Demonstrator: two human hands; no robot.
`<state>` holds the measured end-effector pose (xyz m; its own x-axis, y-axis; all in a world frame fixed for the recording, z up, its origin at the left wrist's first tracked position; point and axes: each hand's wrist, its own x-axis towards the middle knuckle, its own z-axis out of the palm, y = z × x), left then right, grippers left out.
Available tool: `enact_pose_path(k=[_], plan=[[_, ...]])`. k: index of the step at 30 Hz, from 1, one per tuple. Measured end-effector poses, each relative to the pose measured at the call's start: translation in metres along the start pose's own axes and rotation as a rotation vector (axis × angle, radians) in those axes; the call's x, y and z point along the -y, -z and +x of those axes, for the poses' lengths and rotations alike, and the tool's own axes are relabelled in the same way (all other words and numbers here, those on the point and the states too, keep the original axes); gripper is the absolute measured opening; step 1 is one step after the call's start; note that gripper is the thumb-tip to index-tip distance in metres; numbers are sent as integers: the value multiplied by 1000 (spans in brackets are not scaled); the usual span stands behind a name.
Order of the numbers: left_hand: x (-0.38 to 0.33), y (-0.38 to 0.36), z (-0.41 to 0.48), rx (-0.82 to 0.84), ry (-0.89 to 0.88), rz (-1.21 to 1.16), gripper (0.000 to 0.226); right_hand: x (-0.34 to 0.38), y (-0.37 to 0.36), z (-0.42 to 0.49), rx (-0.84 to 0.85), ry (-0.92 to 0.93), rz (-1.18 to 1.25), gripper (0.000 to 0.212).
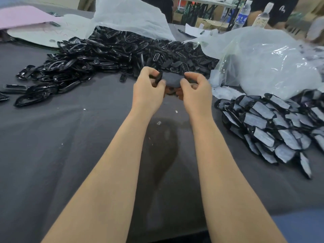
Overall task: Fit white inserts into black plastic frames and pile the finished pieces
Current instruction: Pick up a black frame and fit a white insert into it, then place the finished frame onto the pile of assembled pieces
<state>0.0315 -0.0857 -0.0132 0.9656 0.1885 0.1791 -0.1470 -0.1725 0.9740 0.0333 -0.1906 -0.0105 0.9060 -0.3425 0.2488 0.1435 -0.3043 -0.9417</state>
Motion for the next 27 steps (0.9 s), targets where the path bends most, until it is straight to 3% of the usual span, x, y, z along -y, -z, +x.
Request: enact_pose_path(k=[7, 10, 17, 22, 27], plan=[[-41, -91, -20, 194, -91, 55, 14, -8, 98, 6, -364, 33, -201, 4], [-50, -132, -38, 272, -92, 90, 10, -19, 137, 3, -475, -20, -282, 15], [-39, -190, -59, 270, -83, 515, 29, -40, 170, -5, -529, -229, -624, 18], [-37, -195, -60, 210, -111, 472, 31, -44, 171, -5, -573, -193, -681, 26], [-42, -165, -43, 130, -65, 170, 27, -32, 142, -3, -628, 22, -555, 25]])
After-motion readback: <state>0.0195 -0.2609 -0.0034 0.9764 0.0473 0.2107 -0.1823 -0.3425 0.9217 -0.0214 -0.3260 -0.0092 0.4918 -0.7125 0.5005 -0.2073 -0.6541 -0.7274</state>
